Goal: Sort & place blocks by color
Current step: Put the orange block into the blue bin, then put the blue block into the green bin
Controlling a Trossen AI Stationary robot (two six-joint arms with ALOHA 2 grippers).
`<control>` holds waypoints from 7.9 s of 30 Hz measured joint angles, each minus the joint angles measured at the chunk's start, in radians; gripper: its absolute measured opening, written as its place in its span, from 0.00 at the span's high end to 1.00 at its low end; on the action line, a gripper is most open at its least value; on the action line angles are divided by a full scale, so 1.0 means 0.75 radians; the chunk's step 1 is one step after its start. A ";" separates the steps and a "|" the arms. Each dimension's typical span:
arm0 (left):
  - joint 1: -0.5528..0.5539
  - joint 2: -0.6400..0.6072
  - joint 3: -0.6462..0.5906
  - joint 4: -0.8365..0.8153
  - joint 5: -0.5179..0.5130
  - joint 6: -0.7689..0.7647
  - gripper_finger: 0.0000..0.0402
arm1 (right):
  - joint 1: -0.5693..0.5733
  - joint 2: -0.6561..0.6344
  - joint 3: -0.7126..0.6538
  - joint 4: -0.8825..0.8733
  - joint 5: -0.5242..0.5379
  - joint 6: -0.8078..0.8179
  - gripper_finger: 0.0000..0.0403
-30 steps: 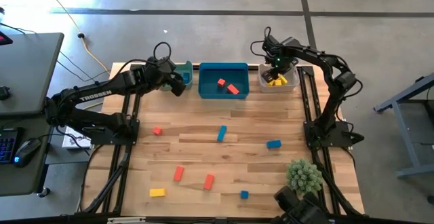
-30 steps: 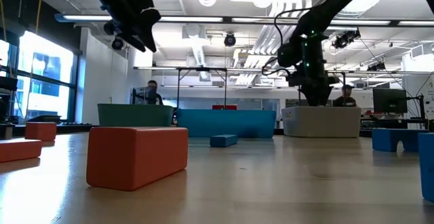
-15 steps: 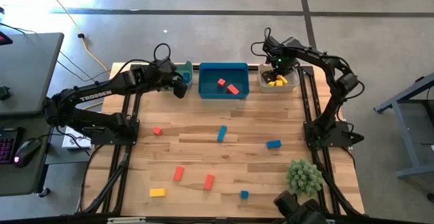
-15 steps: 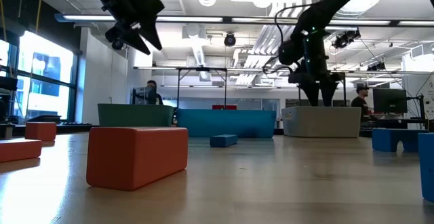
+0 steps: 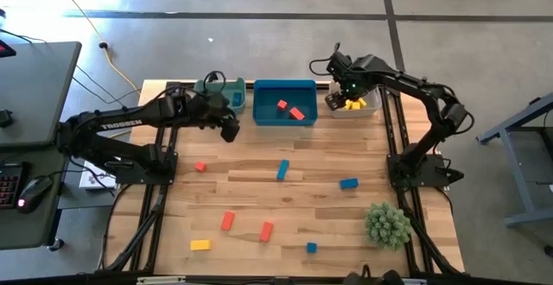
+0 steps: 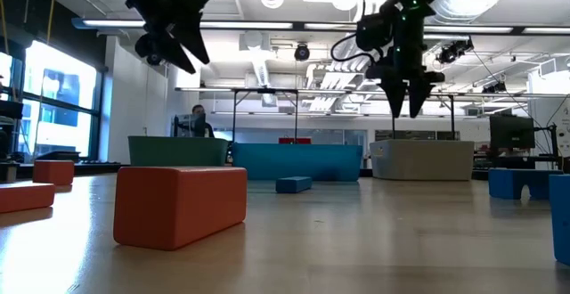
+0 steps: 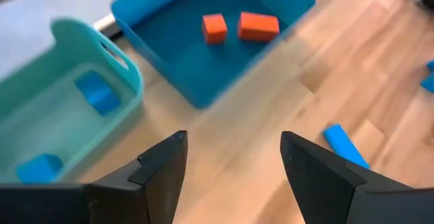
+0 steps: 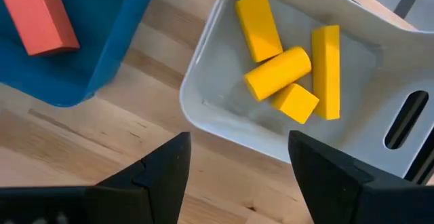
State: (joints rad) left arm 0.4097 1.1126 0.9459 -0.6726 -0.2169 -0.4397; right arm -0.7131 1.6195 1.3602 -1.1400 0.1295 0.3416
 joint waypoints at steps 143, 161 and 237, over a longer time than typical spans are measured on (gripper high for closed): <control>0.294 0.726 0.189 0.645 0.245 0.456 0.72 | 0.514 0.001 0.000 0.288 -0.164 0.422 0.41; 0.344 0.844 0.190 0.842 0.253 0.563 0.64 | 0.767 0.001 0.000 -0.023 -0.260 0.377 0.41; -0.277 0.332 0.190 0.382 0.172 -0.248 0.49 | 1.304 -0.050 -0.734 0.276 -0.145 -0.350 0.41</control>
State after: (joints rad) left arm 0.2016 1.3613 1.0882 -0.3862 -0.0882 -0.6254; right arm 0.2649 1.5818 0.8093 -0.9330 0.0204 0.0790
